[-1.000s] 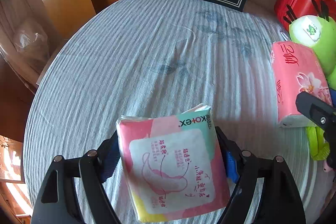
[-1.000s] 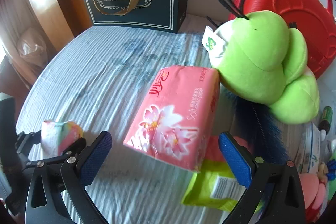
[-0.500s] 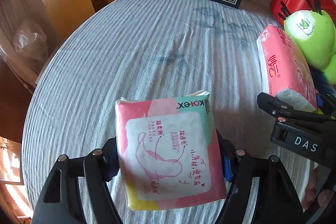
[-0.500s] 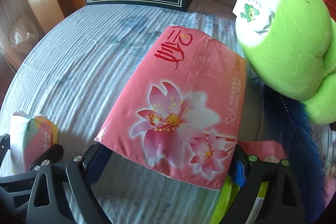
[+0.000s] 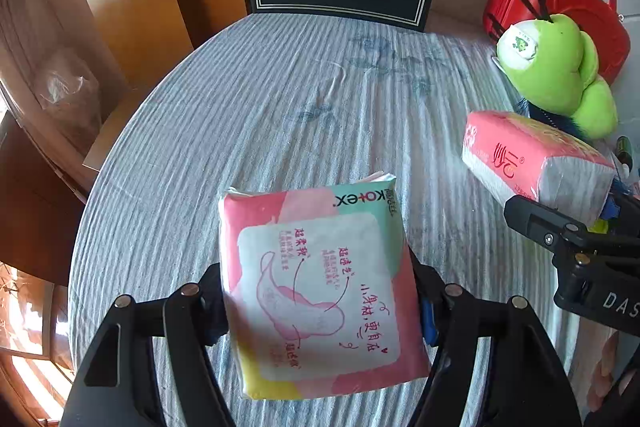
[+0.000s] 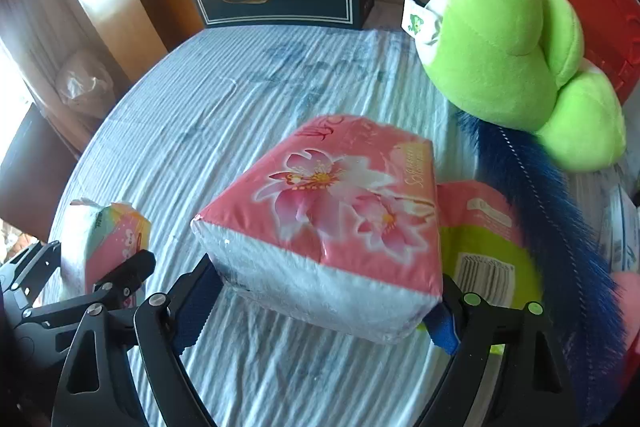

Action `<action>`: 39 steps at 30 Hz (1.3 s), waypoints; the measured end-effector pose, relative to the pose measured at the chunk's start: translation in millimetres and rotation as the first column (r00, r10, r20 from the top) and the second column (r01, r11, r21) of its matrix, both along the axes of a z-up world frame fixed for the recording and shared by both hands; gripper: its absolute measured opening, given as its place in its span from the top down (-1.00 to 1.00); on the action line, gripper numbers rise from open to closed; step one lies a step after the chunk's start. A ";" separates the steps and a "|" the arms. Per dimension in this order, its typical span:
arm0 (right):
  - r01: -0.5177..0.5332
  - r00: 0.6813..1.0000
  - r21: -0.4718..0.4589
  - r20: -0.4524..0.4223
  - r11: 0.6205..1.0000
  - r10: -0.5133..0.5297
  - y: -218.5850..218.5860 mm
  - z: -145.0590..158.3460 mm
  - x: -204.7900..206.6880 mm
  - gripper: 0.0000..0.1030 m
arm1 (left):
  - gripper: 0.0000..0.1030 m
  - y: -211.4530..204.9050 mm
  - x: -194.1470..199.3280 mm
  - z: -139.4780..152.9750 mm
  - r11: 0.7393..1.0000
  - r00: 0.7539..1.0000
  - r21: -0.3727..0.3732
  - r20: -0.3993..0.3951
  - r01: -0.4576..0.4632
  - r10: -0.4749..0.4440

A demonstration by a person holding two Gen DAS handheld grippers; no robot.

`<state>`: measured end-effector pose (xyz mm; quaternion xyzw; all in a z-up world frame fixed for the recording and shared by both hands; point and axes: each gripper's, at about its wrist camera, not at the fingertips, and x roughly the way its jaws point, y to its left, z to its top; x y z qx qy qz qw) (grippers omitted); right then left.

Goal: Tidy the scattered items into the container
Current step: 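Lift both packs and carry them over the blue crate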

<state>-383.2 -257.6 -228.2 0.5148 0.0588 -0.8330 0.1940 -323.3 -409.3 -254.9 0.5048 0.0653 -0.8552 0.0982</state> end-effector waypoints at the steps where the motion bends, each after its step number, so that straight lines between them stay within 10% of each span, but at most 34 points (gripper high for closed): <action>1: -0.004 1.000 -0.005 -0.011 1.000 0.004 0.8 6.9 5.1 -0.68 | -0.34 2.4 4.8 5.8 1.000 1.000 -0.003 -0.009 0.002 -0.002; 19: -0.014 0.984 -0.071 -0.179 0.997 0.001 66.8 125.4 114.3 -0.63 | -0.34 66.6 101.2 117.1 0.998 0.986 -0.052 -0.165 0.027 -0.036; 39: -0.067 0.930 -0.146 -0.367 0.987 0.009 252.7 223.6 192.7 -0.63 | -0.34 258.5 182.5 202.9 0.991 0.944 -0.133 -0.324 0.018 -0.061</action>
